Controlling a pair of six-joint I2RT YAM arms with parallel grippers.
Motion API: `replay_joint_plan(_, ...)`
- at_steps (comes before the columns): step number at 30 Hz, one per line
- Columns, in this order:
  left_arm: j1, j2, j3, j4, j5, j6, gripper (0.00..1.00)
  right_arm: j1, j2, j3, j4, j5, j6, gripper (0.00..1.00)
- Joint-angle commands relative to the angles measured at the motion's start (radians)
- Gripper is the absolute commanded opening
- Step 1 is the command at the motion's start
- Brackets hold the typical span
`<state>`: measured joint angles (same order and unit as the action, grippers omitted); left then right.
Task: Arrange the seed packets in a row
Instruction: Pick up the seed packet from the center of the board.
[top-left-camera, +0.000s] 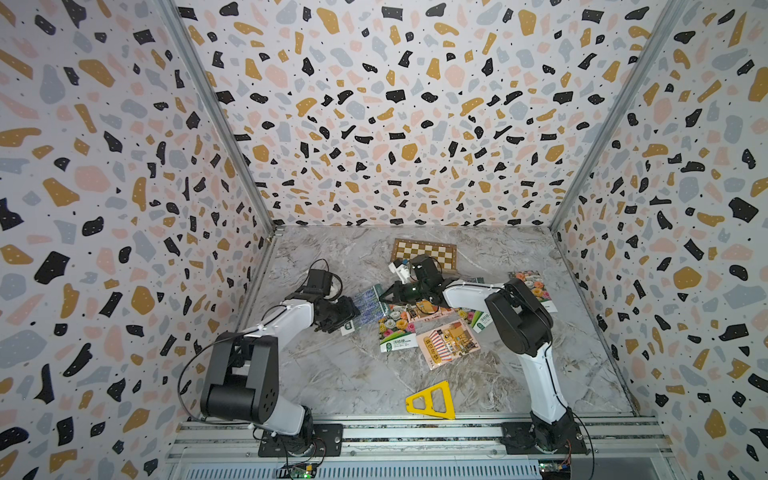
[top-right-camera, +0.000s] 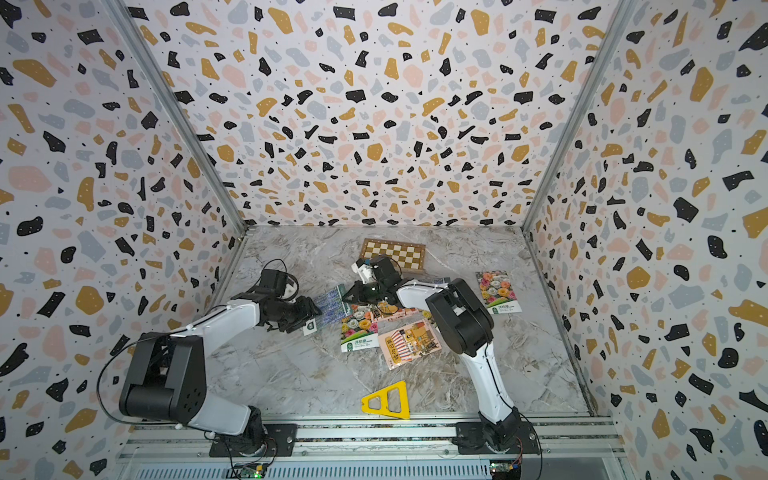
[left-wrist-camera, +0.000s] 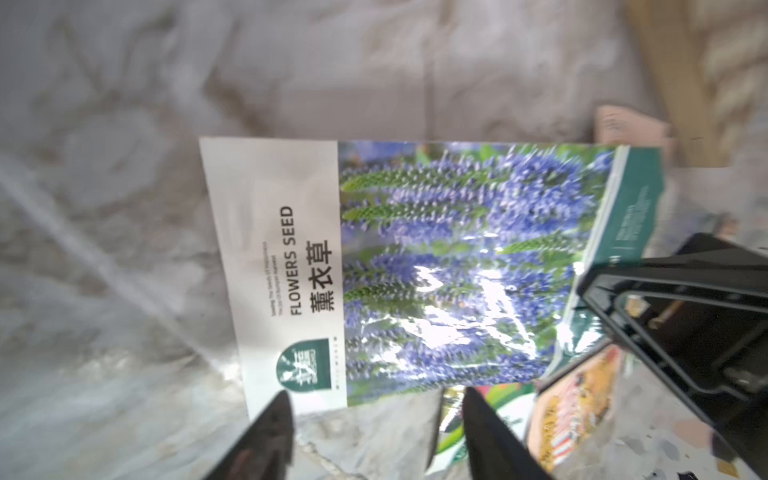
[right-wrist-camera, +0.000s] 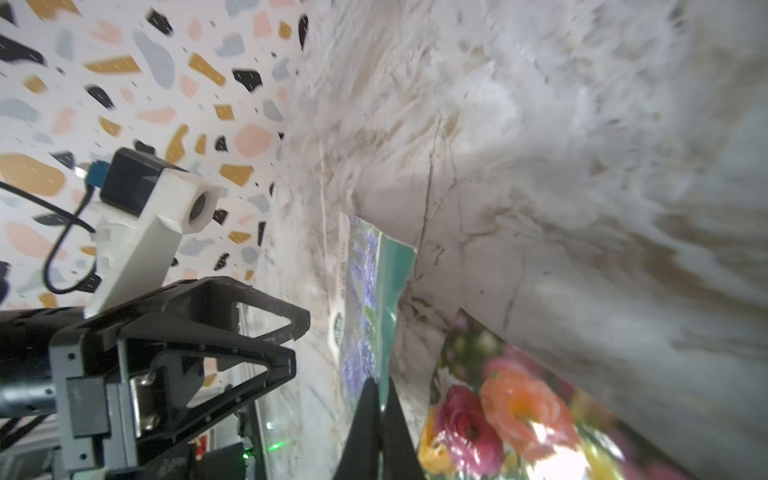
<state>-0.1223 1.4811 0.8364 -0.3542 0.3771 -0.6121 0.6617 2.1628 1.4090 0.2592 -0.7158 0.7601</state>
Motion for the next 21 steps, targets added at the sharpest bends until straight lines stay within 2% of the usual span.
replay_joint_plan(1, 0.001, -0.065, 0.038, 0.142, 0.104, -0.145, 0.77, -0.057, -0.166, -0.074, 0.244, 0.026, 0.140, 0.00)
replay_joint_plan(4, -0.007, -0.110, 0.013, 0.316, 0.150, -0.322, 0.90, -0.105, -0.249, -0.160, 0.388, 0.043, 0.257, 0.00)
replay_joint_plan(8, -0.056, -0.140, -0.022, 0.558, 0.154, -0.523, 1.00, -0.155, -0.336, -0.243, 0.509, 0.071, 0.397, 0.00)
replay_joint_plan(16, -0.157, -0.120, -0.002, 0.797, 0.009, -0.652, 1.00, -0.183, -0.427, -0.349, 0.684, 0.120, 0.658, 0.00)
replay_joint_plan(21, -0.225, -0.103, 0.014, 0.876, -0.155, -0.668, 0.88, -0.189, -0.448, -0.381, 0.753, 0.136, 0.789, 0.00)
